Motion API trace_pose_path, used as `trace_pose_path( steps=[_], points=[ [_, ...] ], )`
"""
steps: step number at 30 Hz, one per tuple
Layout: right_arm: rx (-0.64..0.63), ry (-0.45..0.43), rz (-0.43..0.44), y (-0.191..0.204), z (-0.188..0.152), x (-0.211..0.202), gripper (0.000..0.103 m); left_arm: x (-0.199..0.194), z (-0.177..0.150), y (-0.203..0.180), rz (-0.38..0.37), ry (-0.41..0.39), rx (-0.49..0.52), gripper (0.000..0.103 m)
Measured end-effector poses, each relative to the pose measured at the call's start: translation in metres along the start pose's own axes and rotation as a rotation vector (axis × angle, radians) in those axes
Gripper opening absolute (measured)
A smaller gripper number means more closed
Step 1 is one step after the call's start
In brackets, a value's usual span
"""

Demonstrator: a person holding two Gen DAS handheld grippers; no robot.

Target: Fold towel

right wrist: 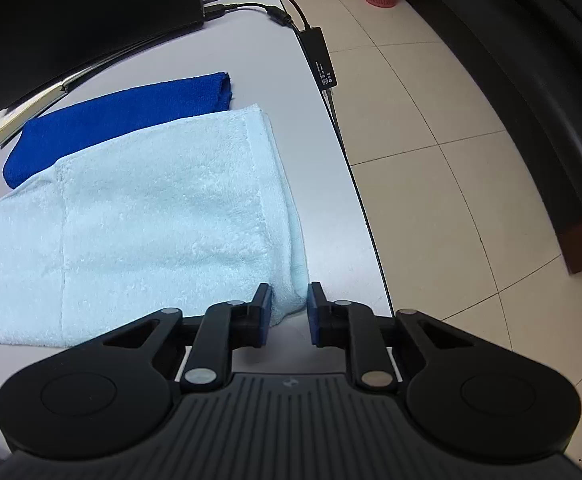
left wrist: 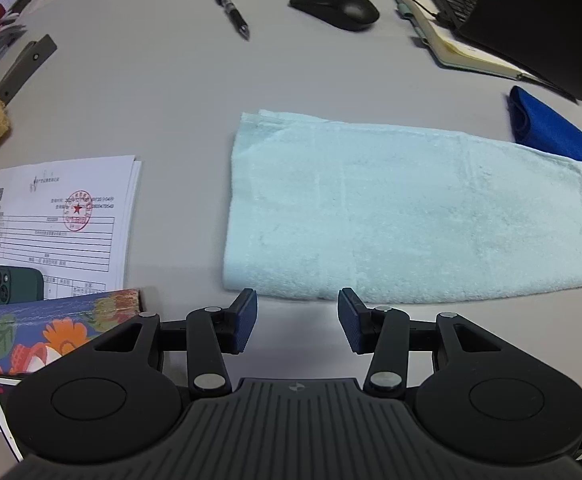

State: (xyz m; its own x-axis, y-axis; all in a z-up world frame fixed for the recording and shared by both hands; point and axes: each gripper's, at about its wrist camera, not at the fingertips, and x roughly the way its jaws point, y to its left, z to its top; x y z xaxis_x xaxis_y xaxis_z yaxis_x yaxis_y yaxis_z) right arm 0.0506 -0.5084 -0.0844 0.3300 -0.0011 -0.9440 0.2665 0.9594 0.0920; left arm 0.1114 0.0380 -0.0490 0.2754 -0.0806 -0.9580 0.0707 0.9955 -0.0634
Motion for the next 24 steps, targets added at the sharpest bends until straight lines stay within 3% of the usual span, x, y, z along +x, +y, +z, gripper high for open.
trace_pose_path(
  steps=[20, 24],
  points=[
    [0.056, 0.025, -0.012, -0.005, -0.08, -0.033, 0.017, -0.013, -0.043, -0.077, -0.128, 0.02, 0.193, 0.048],
    [0.062, 0.016, -0.016, -0.004, -0.094, -0.043, 0.021, -0.014, -0.053, -0.09, -0.149, 0.031, 0.225, 0.048]
  ],
)
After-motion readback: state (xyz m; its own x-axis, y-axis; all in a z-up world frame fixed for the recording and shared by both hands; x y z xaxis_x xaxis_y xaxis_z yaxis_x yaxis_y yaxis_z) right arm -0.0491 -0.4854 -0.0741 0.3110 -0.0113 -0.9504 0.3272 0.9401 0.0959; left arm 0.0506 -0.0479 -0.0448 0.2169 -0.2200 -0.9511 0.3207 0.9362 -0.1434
